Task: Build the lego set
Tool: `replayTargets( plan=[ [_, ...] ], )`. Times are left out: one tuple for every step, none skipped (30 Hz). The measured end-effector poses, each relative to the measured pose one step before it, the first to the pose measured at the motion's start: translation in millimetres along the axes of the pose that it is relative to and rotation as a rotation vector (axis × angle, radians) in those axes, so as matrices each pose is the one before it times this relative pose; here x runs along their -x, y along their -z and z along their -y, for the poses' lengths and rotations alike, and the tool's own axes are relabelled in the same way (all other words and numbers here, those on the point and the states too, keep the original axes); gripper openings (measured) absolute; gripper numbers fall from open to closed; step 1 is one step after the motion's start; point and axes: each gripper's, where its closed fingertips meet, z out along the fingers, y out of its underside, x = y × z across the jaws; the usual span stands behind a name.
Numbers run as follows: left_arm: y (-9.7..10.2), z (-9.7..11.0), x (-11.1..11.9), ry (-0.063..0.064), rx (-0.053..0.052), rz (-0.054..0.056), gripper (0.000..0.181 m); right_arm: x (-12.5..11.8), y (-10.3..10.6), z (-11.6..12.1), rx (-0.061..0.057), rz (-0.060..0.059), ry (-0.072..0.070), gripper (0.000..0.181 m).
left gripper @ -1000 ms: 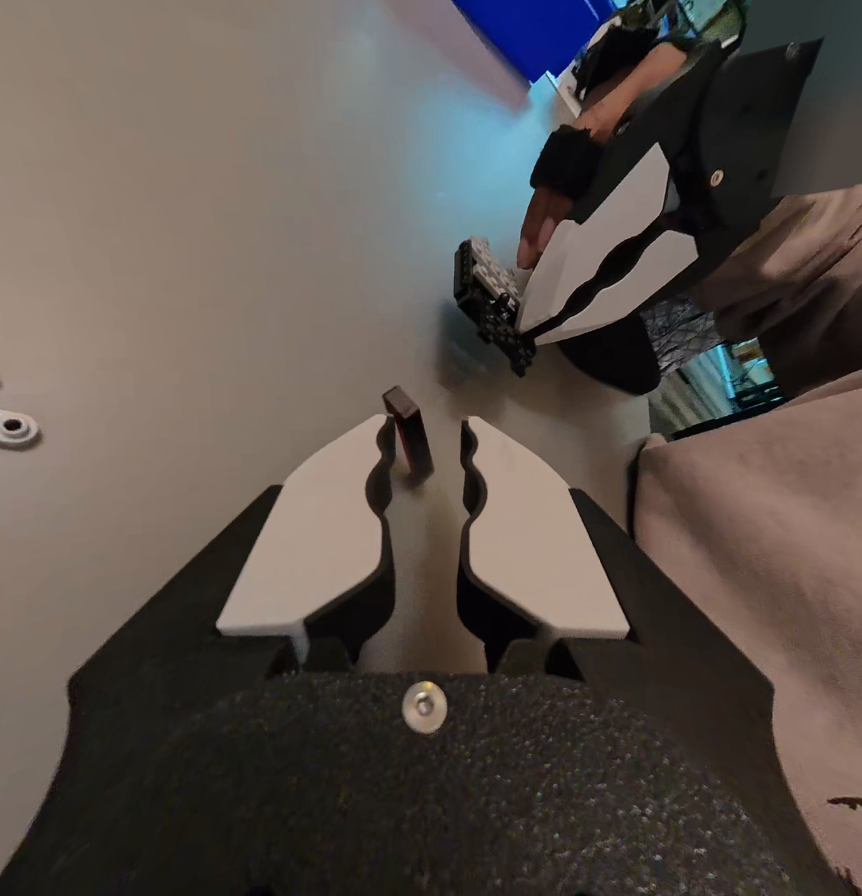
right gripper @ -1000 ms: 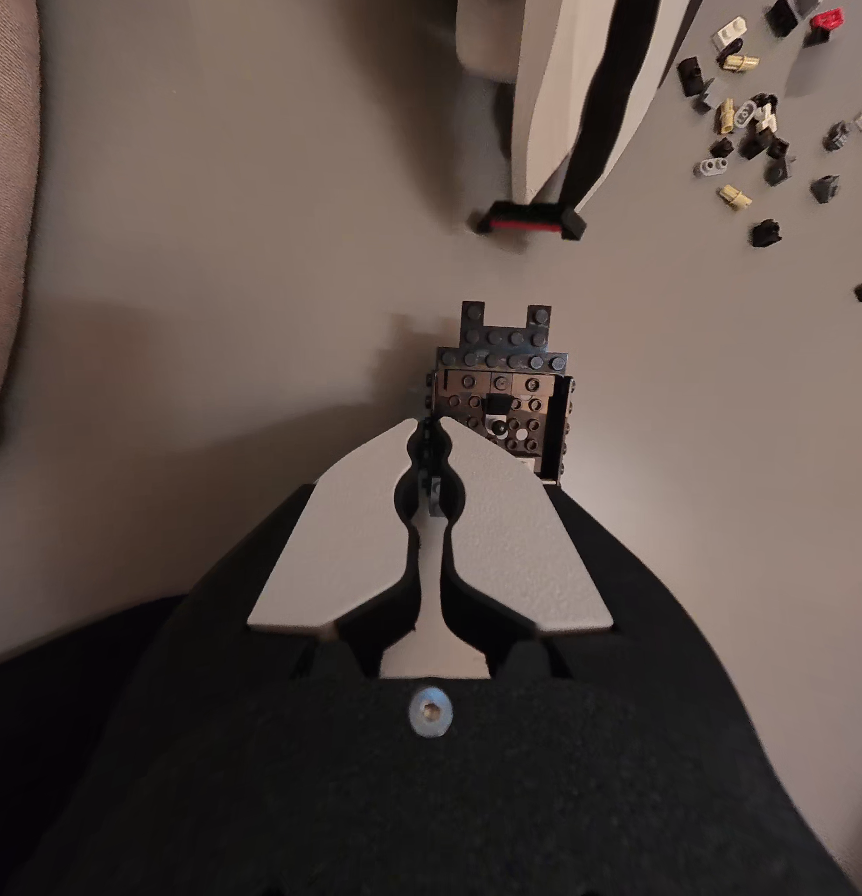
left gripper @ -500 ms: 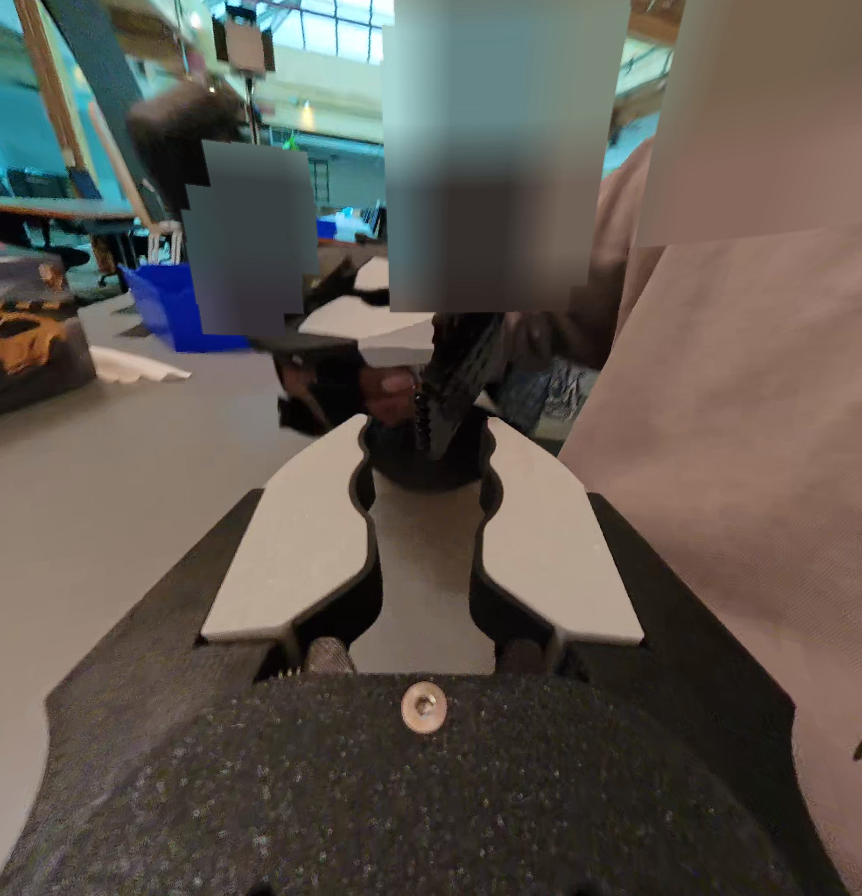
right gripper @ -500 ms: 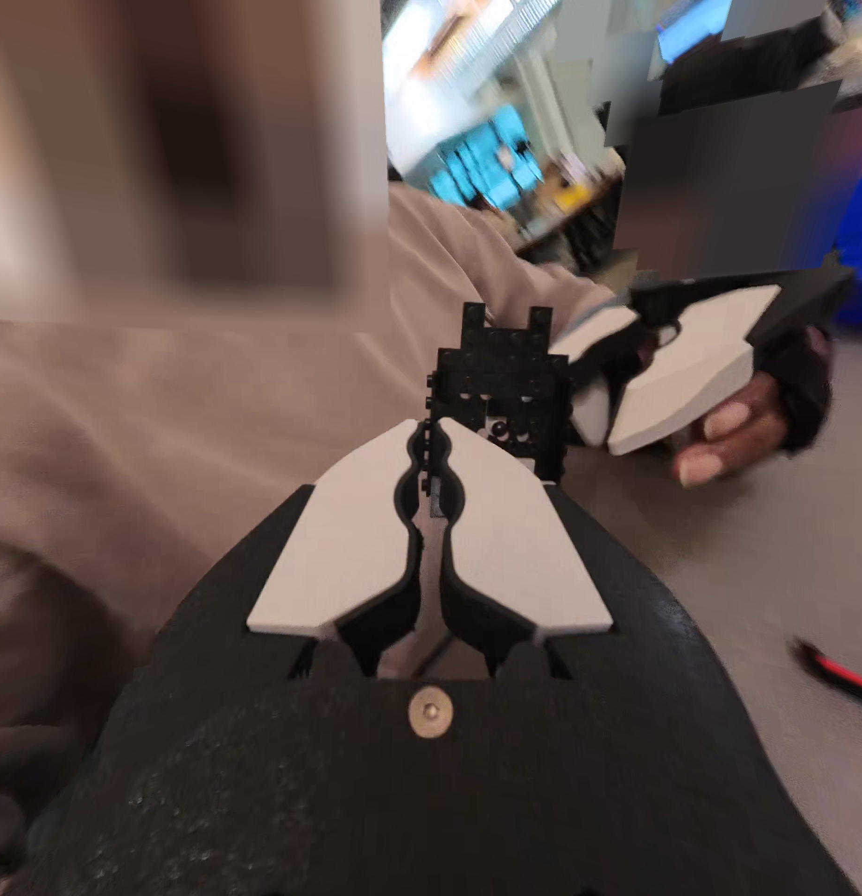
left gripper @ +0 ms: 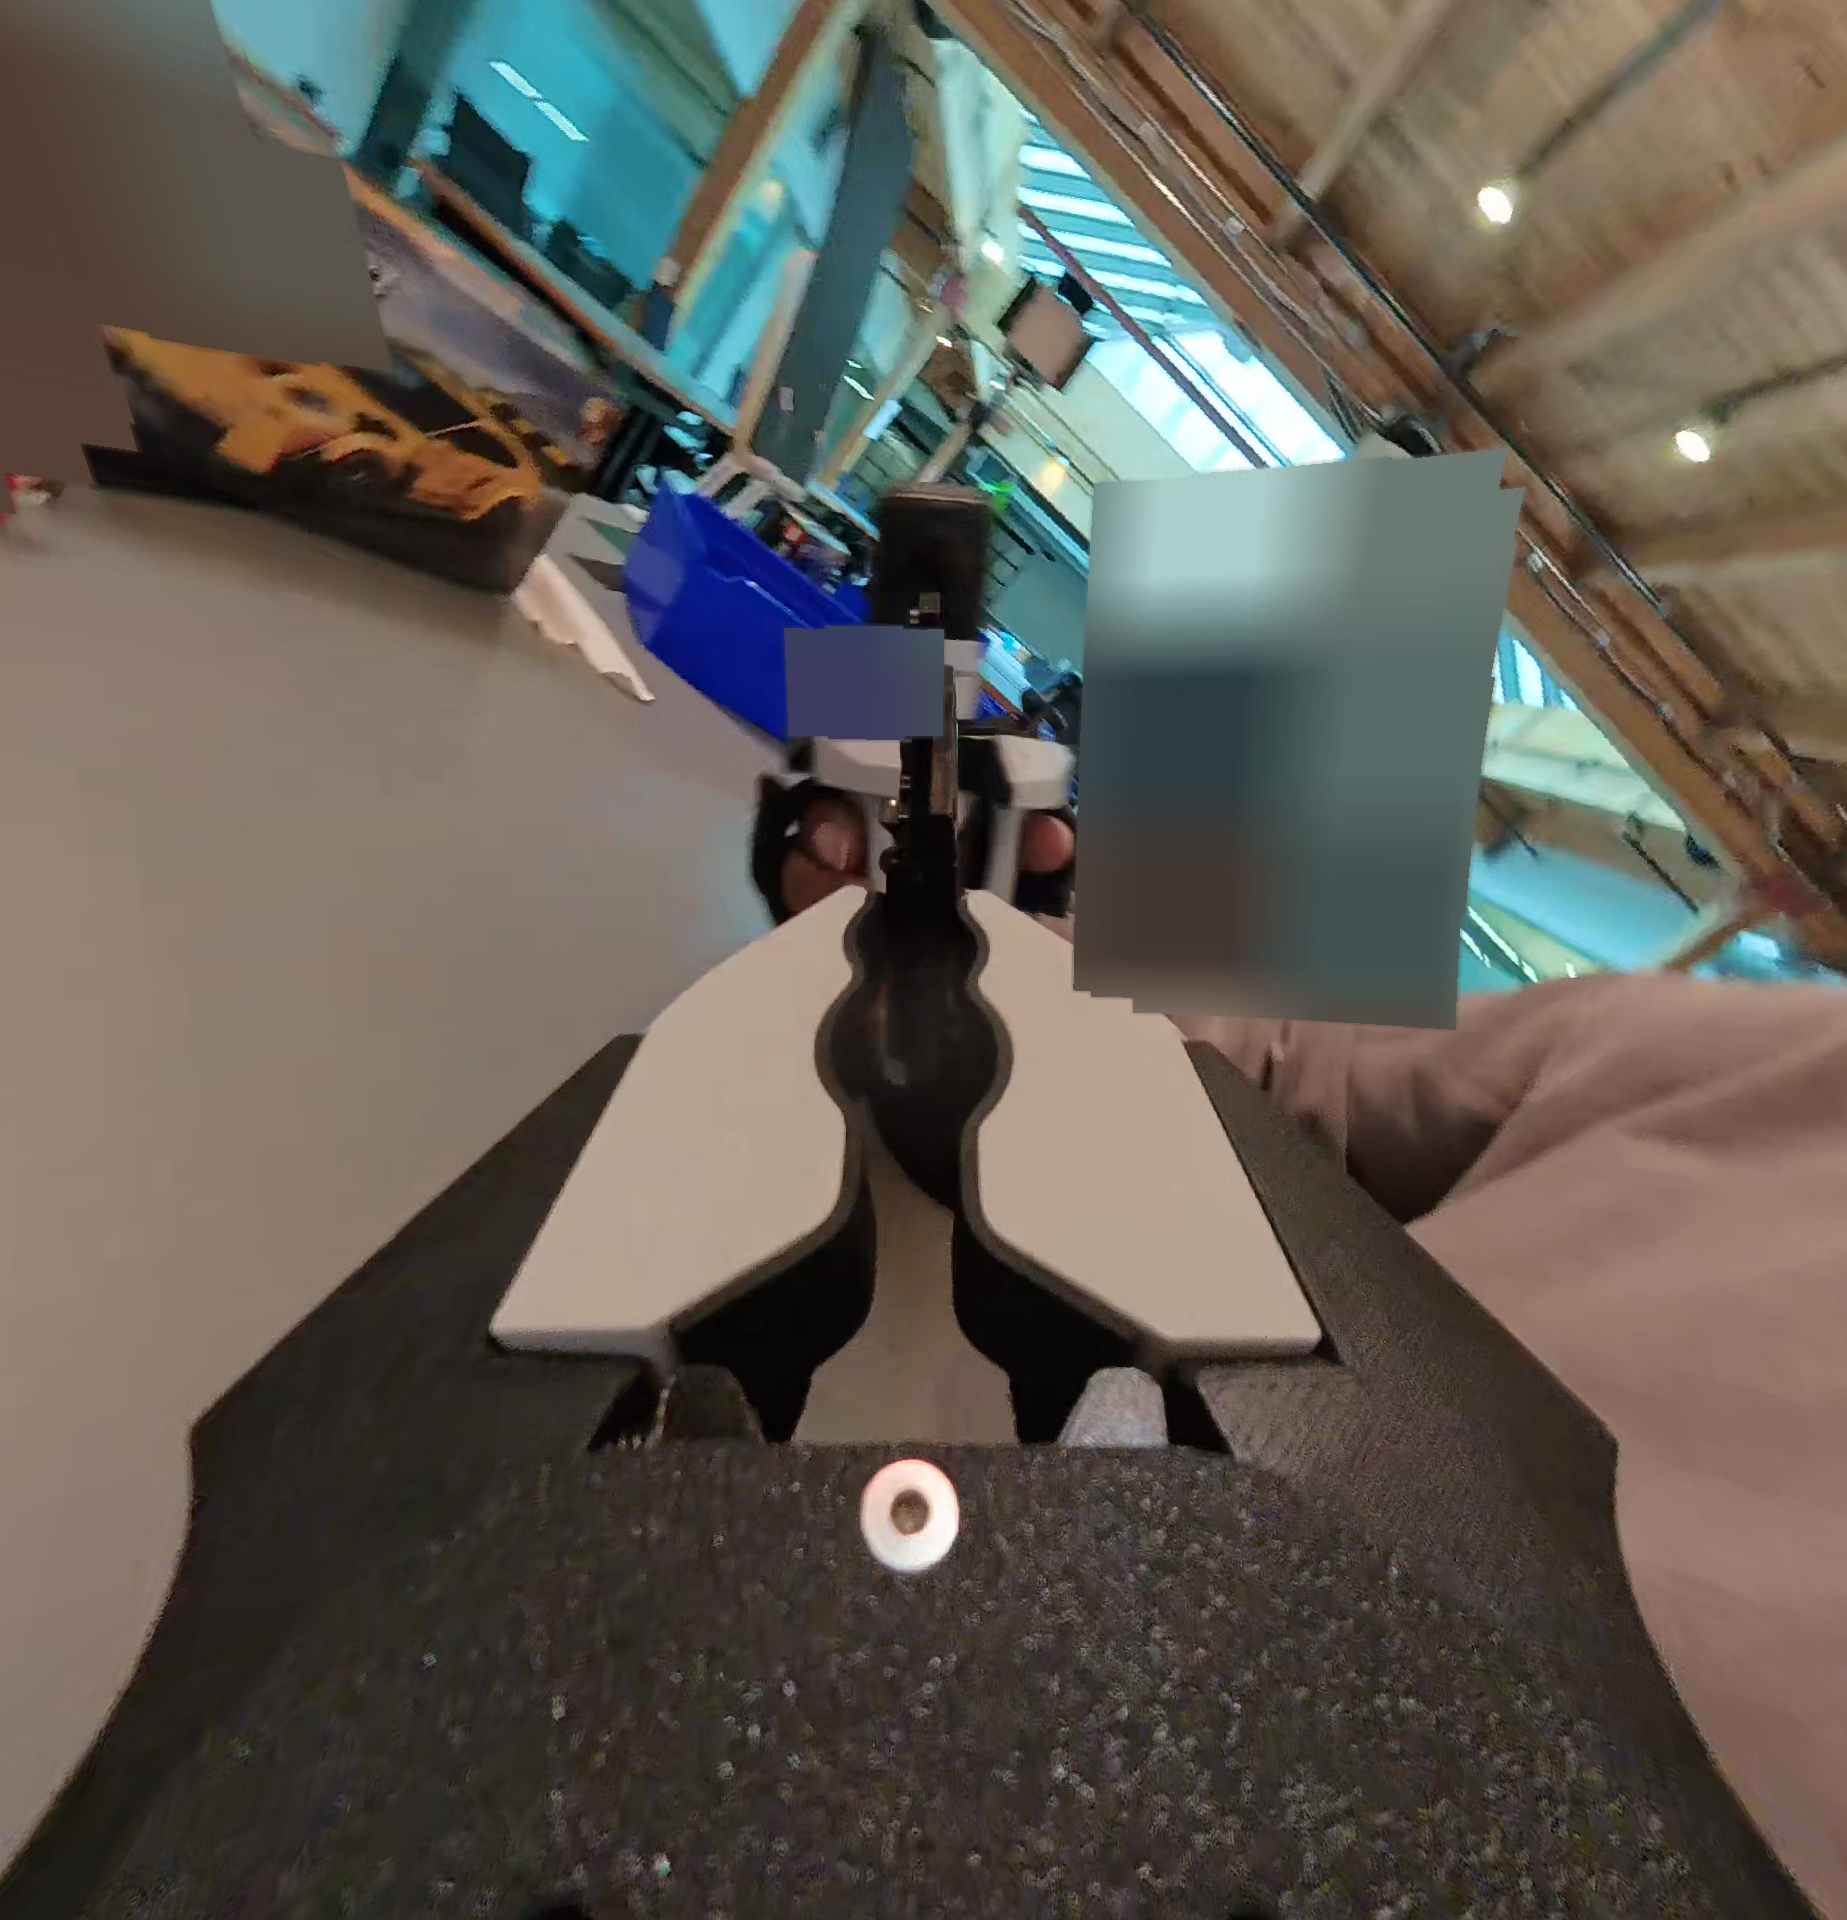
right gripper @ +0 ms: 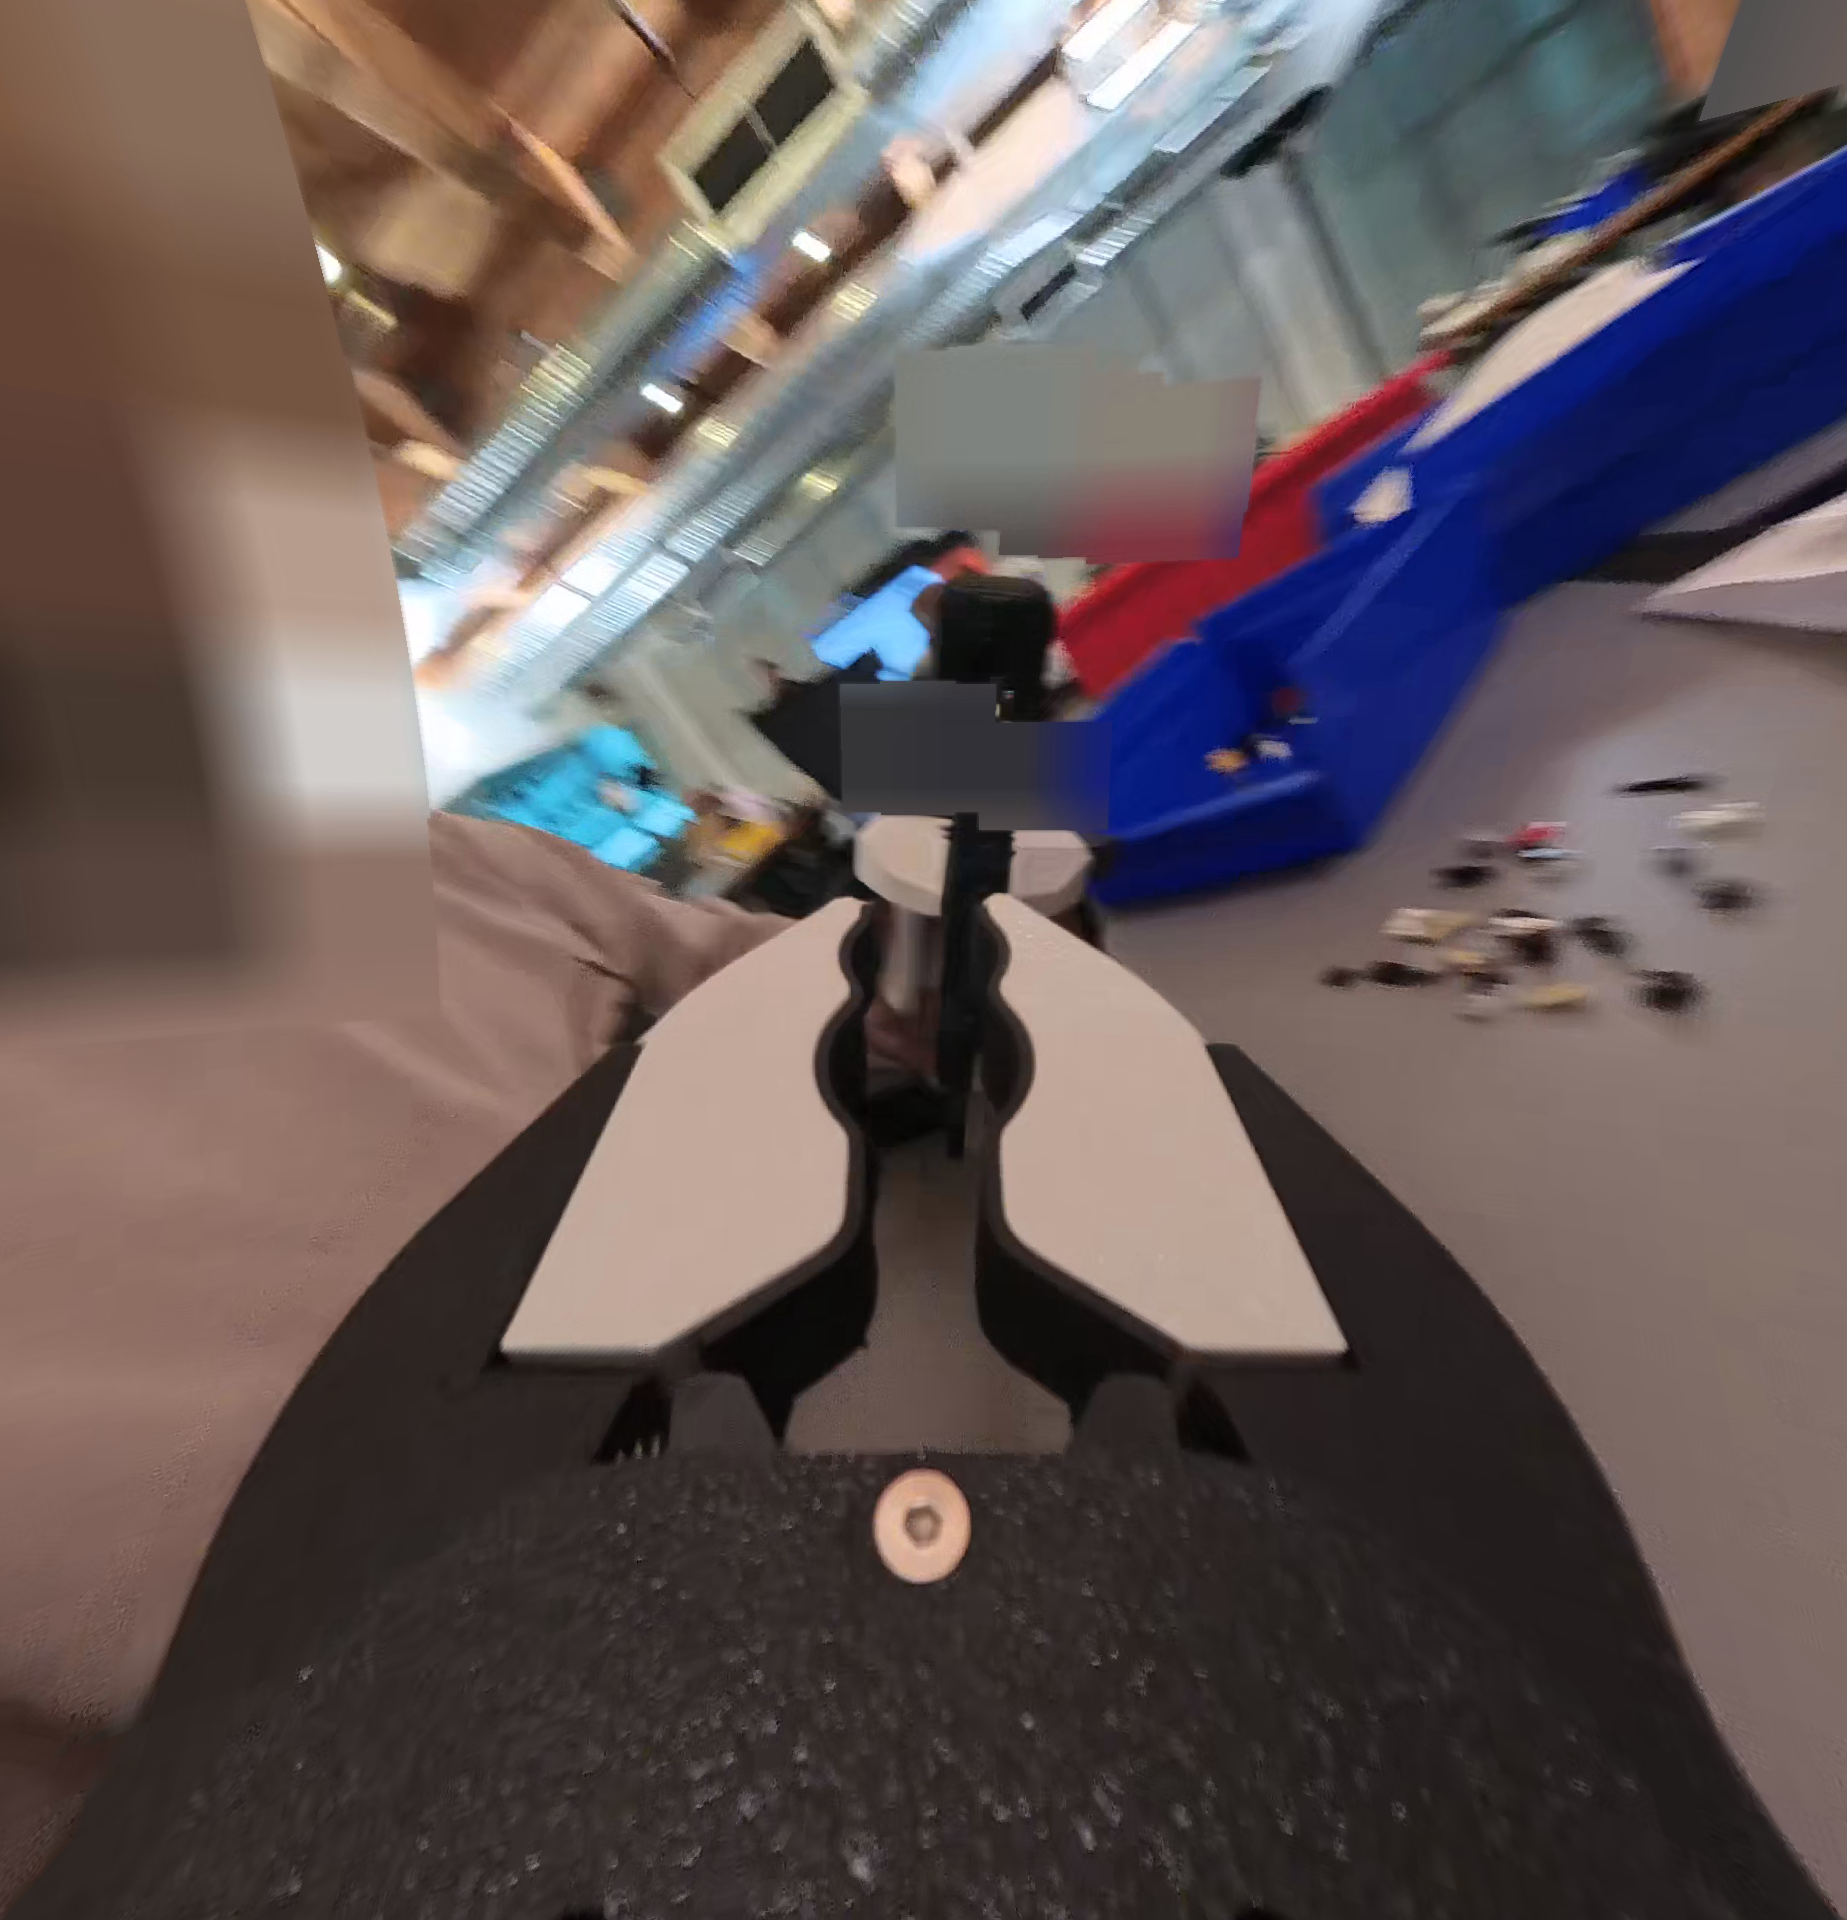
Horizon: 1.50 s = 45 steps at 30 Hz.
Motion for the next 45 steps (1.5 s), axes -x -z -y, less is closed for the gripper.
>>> replayTargets(
  plan=[
    [1.28, 0.45, 6.85, 0.0321, -0.0168, 0.0288, 0.011, -4.45, 1.62, -1.63, 0.039, -0.1055, 0.0901, 0.024],
    [1.38, 0.61, 5.73, 0.0299, -0.0157, 0.0199, 0.011, -5.33, 0.91, -2.97, 0.05, -0.119, 0.0947, 0.031],
    [1.25, 0.88, 4.49, 0.0237, -0.0146, 0.0134, 0.011, -4.28, -0.11, -4.5, 0.0582, -0.1123, 0.0887, 0.036],
    [0.74, 1.34, 4.33, 0.0119, -0.0147, 0.0165, 0.011, -3.45, -1.53, -4.38, 0.0542, -0.1086, 0.0746, 0.043],
    [0.28, 1.14, 4.32, 0.0001, -0.0114, 0.0219, 0.011, -2.93, -2.61, -4.2, 0.0508, -0.1073, 0.0678, 0.048],
    [-0.34, 0.9, 3.21, -0.0029, -0.0104, 0.0171, 0.011, -1.89, -3.41, -3.12, 0.0435, -0.1015, 0.066, 0.055],
    [-0.81, 1.09, 2.51, 0.0008, -0.0126, 0.0152, 0.011, 0.09, -3.98, -1.5, 0.0338, -0.0886, 0.0655, 0.058],
    [-1.43, 0.09, 1.54, 0.0037, -0.0086, 0.0111, 0.012, 1.99, -4.75, -1.13, 0.0316, -0.0717, 0.0558, 0.061],
    [-1.63, -0.73, 0.08, 0.0034, -0.0075, 0.0033, 0.012, 2.56, -5.86, -2.81, 0.0418, -0.06, 0.0579, 0.065],
    [-1.45, -1.27, 0.15, 0.0009, -0.0068, 0.0067, 0.012, 0.62, -6.71, -4.38, 0.0505, -0.0628, 0.0624, 0.07],
    [-1.04, -1.71, 0.15, -0.0053, -0.0072, 0.0092, 0.012, 1.96, -6.72, -3.2, 0.0379, -0.0405, 0.0467, 0.074],
    [-0.5, -1.5, 0.43, -0.0088, -0.0085, 0.013, 0.012, 3.29, -6.37, -1.72, 0.0225, -0.0147, 0.0121, 0.074],
    [-0.03, -0.9, 1.02, -0.0086, -0.0108, 0.0151, 0.012, 2.17, -5.86, -1.13, 0.0163, -0.0102, -0.0004, 0.075],
    [0.78, -0.19, 2.03, -0.0113, -0.0121, 0.0182, 0.011, -1.39, -3.78, -0.27, 0.0087, -0.0257, 0.0159, 0.074],
    [1.1, 0.25, 1.12, -0.0058, -0.0107, 0.0065, 0.011, -3.11, -1.75, 0.42, 0.003, -0.0275, 0.0242, 0.067],
    [0.85, 0.14, 0.7, 0.0051, -0.0038, 0.0018, 0.012, -1.69, -1.22, 0.79, 0.0003, -0.0105, 0.0182, 0.063],
    [0.7, 0.78, 0.93, 0.0065, -0.0049, 0.0027, 0.012, 0.46, -1.28, 0.37, 0.0039, 0.0055, 0.0033, 0.063],
    [0.12, 0.29, 1.06, 0.0027, -0.0018, 0.0019, 0.012, 0.05, -1.59, -0.24, 0.0098, 0.0032, 0.004, 0.063],
    [-0.27, 0.13, 0.36, 0.0049, -0.0021, -0.0011, 0.012, -0.51, -2.06, -0.73, 0.0136, -0.0009, 0.0119, 0.065],
    [-0.57, -0.54, -0.92, 0.0032, -0.0008, -0.0052, 0.012, -0.75, -1.95, -0.16, 0.0099, 0.0004, 0.008, 0.068],
    [-0.83, -1.04, -0.71, -0.0065, -0.0003, 0.0014, 0.012, 0.66, -1.7, 0.62, 0.0025, 0.0147, -0.0056, 0.069],
    [-0.29, -0.3, 0.62, -0.0124, -0.0081, 0.0124, 0.012, 0.36, -1.4, 0.55, 0.0038, 0.0172, -0.0166, 0.069],
    [0.19, 0.59, 0.55, -0.0129, -0.0122, 0.0087, 0.012, -0.24, -0.82, 1.04, -0.0006, 0.0139, -0.0098, 0.067],
    [0.31, 0.67, 0.01, -0.0039, -0.0084, 0.0008, 0.012, 0.04, -0.4, 0.95, -0.0009, 0.012, 0.0016, 0.067],
    [0.06, -0.02, 0.26, 0.0018, 0.0017, -0.0008, 0.012, 0.02, -0.86, 0.05, 0.0036, 0.008, 0.0079, 0.066],
    [0.16, -0.64, 0.48, -0.0016, 0.0082, -0.0041, 0.012, 0.04, -1.07, -0.55, 0.0046, 0.0129, 0.016, 0.066],
    [0.52, -0.38, -0.16, -0.0003, 0.0063, -0.0102, 0.011, 0.75, -0.56, 0.34, -0.0047, 0.0261, 0.0097, 0.066],
    [0.62, 0.07, -1.97, 0.0042, 0.0048, -0.0201, 0.011, 1.47, -0.04, 0.43, -0.006, 0.0394, 0.0017, 0.066],
    [0.22, -0.58, -3.71, -0.0007, 0.011, -0.0306, 0.014, 0.72, 0.27, -1.15, 0.0043, 0.0436, 0.0041, 0.066],
    [-0.23, -1.51, -2.23, -0.0097, 0.0193, -0.0189, 0.022, 0.28, 0.83, -2.0, 0.0089, 0.0445, 0.0143, 0.066],
    [0.39, -0.58, -0.32, -0.0166, 0.013, -0.0043, 0.029, 1.75, 1.43, -2.9, 0.012, 0.0555, 0.031, 0.066],
    [1.29, 1.38, 0.46, -0.0211, 0.0006, 0.0004, 0.033, -0.52, 1.62, -5.86, 0.0292, 0.0443, 0.0186, 0.066],
    [1.94, 2.52, 0.74, -0.021, -0.0035, 0.0008, 0.037, -1.76, 1.51, -7.32, 0.0338, 0.04, 0.0212, 0.066],
    [2.27, 3.36, 2.14, -0.022, -0.0035, 0.0086, 0.039, 1.24, 1.71, -7.76, 0.029, 0.0573, 0.037, 0.066],
    [2.56, 4.04, 3.74, -0.0258, -0.0045, 0.0162, 0.04, 0.03, 1.23, -10.27, 0.0458, 0.0444, 0.0231, 0.066],
    [2.39, 4.28, 4.56, -0.0266, -0.005, 0.0181, 0.04, 0.51, 0.36, -9.95, 0.0446, 0.0376, 0.0298, 0.066],
    [1.75, 3.34, 4.67, -0.0236, 0.0006, 0.0155, 0.039, 4.29, -0.54, -9.09, 0.0365, 0.0503, 0.0422, 0.066],
    [1.08, 1.64, 5.15, -0.0196, 0.0092, 0.016, 0.038, 2.86, -1.92, -8.7, 0.0403, 0.0326, 0.024, 0.066],
    [0.31, -0.25, 5.36, -0.0159, 0.0172, 0.0165, 0.037, 3.27, -2.99, -6.86, 0.0336, 0.0298, 0.0226, 0.066],
    [0.01, -1.42, 4.37, -0.0116, 0.0193, 0.0101, 0.037, 5.69, -3.5, -5.15, 0.0258, 0.0391, 0.0239, 0.066],
    [-0.23, -2.04, 3.81, -0.005, 0.0186, 0.008, 0.036, 4.19, -4.16, -3.88, 0.0229, 0.0277, 0.0181, 0.066],
    [-0.63, -3.13, 3.12, -0.0005, 0.0224, 0.0058, 0.035, 4.23, -4.36, -3.59, 0.0226, 0.0285, 0.0206, 0.066],
    [-0.73, -2.63, 1.94, 0.001, 0.0164, 0.0011, 0.035, 2.85, -4.27, -2.47, 0.0159, 0.0207, 0.0175, 0.066],
    [-0.62, -1.88, 1.11, 0.0033, 0.0077, -0.0011, 0.034, 2.06, -3.78, -1.55, 0.0111, 0.02, 0.0108, 0.066],
    [-0.81, -1.78, 0.67, 0.0044, 0.0075, -0.0016, 0.034, 1.25, -3.18, -0.88, 0.0081, 0.0174, 0.0086, 0.066]
  ],
)
